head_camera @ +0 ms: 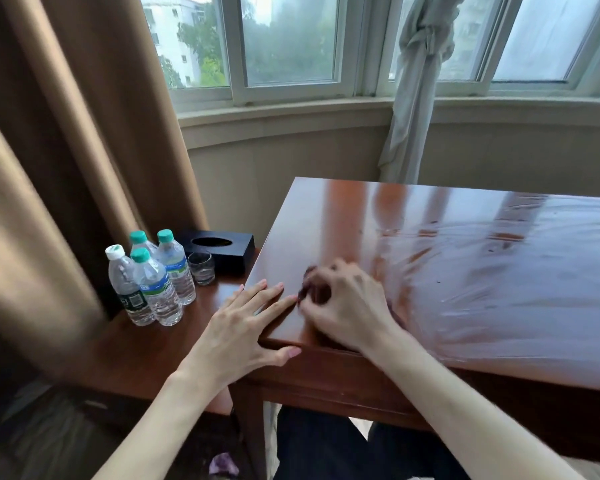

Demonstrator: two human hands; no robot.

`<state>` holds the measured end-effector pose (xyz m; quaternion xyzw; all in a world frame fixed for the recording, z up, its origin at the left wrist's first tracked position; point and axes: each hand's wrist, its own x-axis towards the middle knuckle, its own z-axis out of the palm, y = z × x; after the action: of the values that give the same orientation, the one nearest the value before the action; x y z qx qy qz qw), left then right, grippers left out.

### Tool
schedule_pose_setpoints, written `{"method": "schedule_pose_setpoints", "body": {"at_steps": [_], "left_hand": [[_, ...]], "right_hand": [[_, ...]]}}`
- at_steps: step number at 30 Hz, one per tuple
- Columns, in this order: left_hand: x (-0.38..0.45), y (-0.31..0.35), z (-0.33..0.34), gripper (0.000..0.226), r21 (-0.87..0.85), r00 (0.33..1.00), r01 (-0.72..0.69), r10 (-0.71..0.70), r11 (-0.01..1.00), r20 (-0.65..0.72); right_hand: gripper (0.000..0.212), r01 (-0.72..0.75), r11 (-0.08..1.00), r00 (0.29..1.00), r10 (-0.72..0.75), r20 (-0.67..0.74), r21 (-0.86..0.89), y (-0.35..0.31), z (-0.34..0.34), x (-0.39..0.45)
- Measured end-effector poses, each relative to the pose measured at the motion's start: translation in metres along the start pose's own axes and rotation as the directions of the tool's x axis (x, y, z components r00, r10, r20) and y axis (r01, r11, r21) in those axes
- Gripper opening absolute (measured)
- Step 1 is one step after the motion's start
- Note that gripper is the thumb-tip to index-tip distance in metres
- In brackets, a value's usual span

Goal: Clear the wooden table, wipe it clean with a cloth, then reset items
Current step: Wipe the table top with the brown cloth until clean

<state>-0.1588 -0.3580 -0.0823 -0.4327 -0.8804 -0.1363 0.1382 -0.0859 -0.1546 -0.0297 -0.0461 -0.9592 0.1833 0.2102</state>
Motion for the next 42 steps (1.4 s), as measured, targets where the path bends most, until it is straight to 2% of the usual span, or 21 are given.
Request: {"method": "schedule_pose_setpoints", "body": {"at_steps": [2,4,7,8,10,12,14,16,18,20,23,25,28,34,38,42], "left_hand": [[0.000,0.000,0.000,0.083,0.001,1.000,0.001,-0.001,1.000,0.011],[0.000,0.001,-0.003,0.086,-0.003,0.999,0.015,-0.015,1.000,0.050],[0.006,0.006,-0.010,0.087,-0.050,0.990,0.111,-0.106,0.993,0.098],[0.010,0.010,-0.012,0.082,-0.070,0.987,0.150,-0.145,0.986,0.075],[0.023,0.019,-0.015,0.070,-0.143,0.975,0.218,-0.223,0.966,-0.018],[0.038,0.024,-0.012,0.064,-0.203,0.949,0.281,-0.303,0.938,-0.087],[0.059,0.021,-0.010,0.063,-0.227,0.927,0.345,-0.368,0.911,-0.070],[0.084,0.015,-0.006,0.056,-0.195,0.920,0.386,-0.391,0.902,0.013],[0.107,0.007,-0.002,0.048,-0.159,0.915,0.404,-0.396,0.901,0.083],[0.131,-0.004,0.001,0.047,-0.160,0.902,0.430,-0.419,0.888,0.099],[0.176,-0.028,0.018,0.049,-0.164,0.885,0.467,-0.459,0.869,0.084],[0.209,-0.044,0.040,0.056,-0.140,0.878,0.478,-0.467,0.867,0.102],[0.247,-0.065,0.073,0.079,-0.055,0.885,0.457,-0.448,0.888,0.127],[0.251,-0.065,0.083,0.075,-0.034,0.854,0.516,-0.512,0.856,0.088],[0.252,-0.061,0.077,0.065,-0.048,0.844,0.528,-0.518,0.848,0.141],[0.254,-0.058,0.071,0.058,-0.026,0.849,0.513,-0.503,0.858,0.165]], "right_hand": [[0.038,0.064,0.995,0.994,-0.070,0.082,0.081,0.003,-0.010,-0.018],[0.043,0.080,0.995,0.993,-0.085,0.082,0.060,0.028,-0.010,0.015],[0.043,-0.157,0.988,0.987,0.157,-0.011,0.008,0.055,-0.008,0.072],[0.040,-0.164,0.986,0.986,0.164,-0.023,-0.007,0.053,-0.001,0.074],[0.036,-0.070,0.996,0.998,0.069,-0.010,-0.056,0.034,0.002,0.044],[0.035,0.072,0.997,0.997,-0.072,0.030,0.026,0.018,-0.004,-0.002],[0.036,0.087,0.994,0.992,-0.092,0.091,0.061,0.027,-0.008,0.005],[0.036,0.010,1.000,0.998,-0.010,0.064,0.004,0.050,-0.001,0.056],[0.038,-0.151,0.988,0.989,0.151,-0.008,-0.011,0.072,0.011,0.110],[0.036,-0.130,0.991,0.991,0.130,-0.015,-0.023,0.080,0.027,0.142],[0.027,-0.027,1.000,0.995,0.028,0.096,-0.002,0.101,0.042,0.181],[0.027,-0.055,0.998,0.994,0.057,0.090,-0.017,0.128,0.049,0.226],[0.035,-0.114,0.992,0.992,0.117,0.037,-0.062,0.169,0.070,0.309],[0.034,-0.242,0.969,0.970,0.241,-0.023,-0.058,0.222,0.095,0.416],[0.023,-0.201,0.977,0.977,0.205,0.056,-0.070,0.214,0.086,0.401],[0.031,-0.120,0.993,0.970,0.120,0.210,-0.014,0.188,0.055,0.327]]}}
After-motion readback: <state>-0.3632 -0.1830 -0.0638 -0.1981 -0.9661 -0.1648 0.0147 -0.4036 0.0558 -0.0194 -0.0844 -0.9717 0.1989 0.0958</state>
